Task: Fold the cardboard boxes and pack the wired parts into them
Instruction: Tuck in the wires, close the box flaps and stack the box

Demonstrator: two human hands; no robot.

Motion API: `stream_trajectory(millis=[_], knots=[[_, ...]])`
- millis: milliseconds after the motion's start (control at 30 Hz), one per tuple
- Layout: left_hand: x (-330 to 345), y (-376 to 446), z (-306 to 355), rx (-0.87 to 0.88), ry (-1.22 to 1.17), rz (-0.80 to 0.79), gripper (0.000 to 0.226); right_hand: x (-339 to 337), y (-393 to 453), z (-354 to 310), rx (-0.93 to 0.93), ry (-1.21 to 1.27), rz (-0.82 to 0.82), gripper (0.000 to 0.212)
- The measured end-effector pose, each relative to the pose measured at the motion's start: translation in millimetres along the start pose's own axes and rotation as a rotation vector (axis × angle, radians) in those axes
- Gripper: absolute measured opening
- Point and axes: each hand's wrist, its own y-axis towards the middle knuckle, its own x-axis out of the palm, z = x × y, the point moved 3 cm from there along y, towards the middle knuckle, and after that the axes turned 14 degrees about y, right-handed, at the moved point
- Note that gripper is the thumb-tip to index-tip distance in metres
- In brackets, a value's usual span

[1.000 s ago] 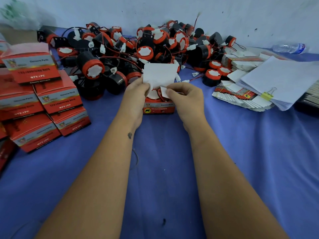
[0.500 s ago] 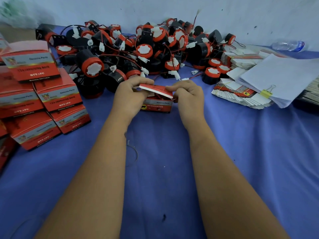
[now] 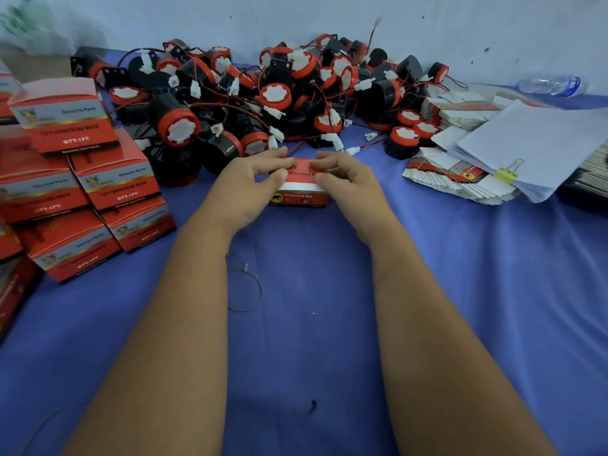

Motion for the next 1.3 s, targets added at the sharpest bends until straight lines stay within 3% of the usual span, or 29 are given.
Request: stream_trajectory(millis=[100,200,400,833,967,1100,1300], knots=[[1.5,-0.6,-0.9,0.001,-0.029,-0.027,0.035,-0.8,-4.3,-1.8,0.009,-0.056,-0.130,0.030],[-0.6,0.8,-3.3,0.016,-0.040,-0.076,0.041,-1.8,-5.6,-3.8,-0.024,-0.093,-0.135,0.040],[0.4,2.6,-4.5,0.051,-0.015,0.016,0.041,5.2,-3.8,-4.1,-0.154,-0.185,-0.059,0.032],[-1.9,3.2,-3.2,0.049,-0.208,0.100,0.022,6.2,-4.3,-9.9,-0.123,-0.048,-0.048,0.024],[1.0,2.8,-6.1,0.019,-0.318,-0.004,0.026,5.9,-3.9,-8.2,-0.100,-0.069,-0.041,0.022],[-0.1,1.2,-6.5,0.035,-0.236,-0.071,0.040,3.8,-4.2,-9.1,-0.067,-0.027,-0.070,0.019],[2.1,1.5,-6.4,0.038,-0.170,-0.047,0.051,-0.7,-0.5,-7.2,0.105,0.145,-0.039,0.025]])
